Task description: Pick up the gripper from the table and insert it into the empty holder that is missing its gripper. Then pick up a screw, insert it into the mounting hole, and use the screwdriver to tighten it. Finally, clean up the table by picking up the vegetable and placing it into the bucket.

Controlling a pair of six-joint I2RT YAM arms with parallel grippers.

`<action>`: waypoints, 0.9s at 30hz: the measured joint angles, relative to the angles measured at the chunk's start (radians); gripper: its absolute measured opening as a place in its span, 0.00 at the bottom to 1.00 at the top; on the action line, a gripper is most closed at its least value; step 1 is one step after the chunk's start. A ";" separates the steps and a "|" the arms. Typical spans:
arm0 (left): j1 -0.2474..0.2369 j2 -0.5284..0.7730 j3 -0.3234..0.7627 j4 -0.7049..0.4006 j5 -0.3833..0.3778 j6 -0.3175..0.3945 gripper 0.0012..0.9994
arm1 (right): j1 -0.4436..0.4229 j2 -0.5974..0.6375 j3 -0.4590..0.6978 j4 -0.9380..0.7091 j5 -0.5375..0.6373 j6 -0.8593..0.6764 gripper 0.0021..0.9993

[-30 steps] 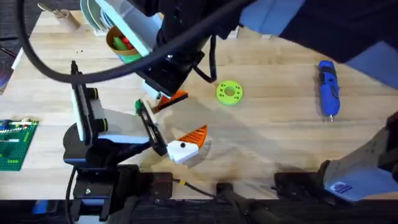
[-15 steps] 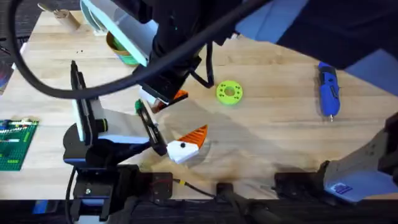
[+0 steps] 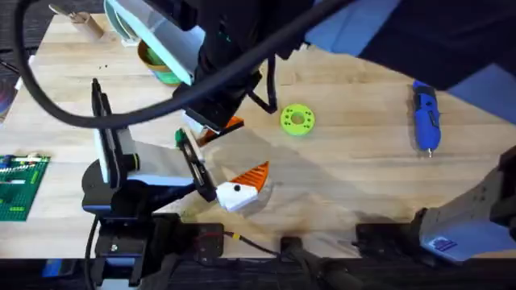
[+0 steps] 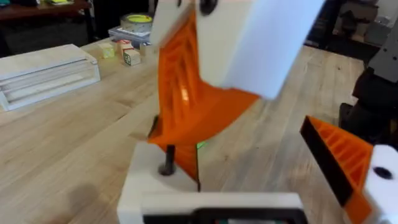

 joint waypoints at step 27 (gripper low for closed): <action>0.000 0.000 0.000 -0.001 0.007 -0.008 0.99 | 0.000 0.049 0.011 -0.003 -0.027 0.001 0.04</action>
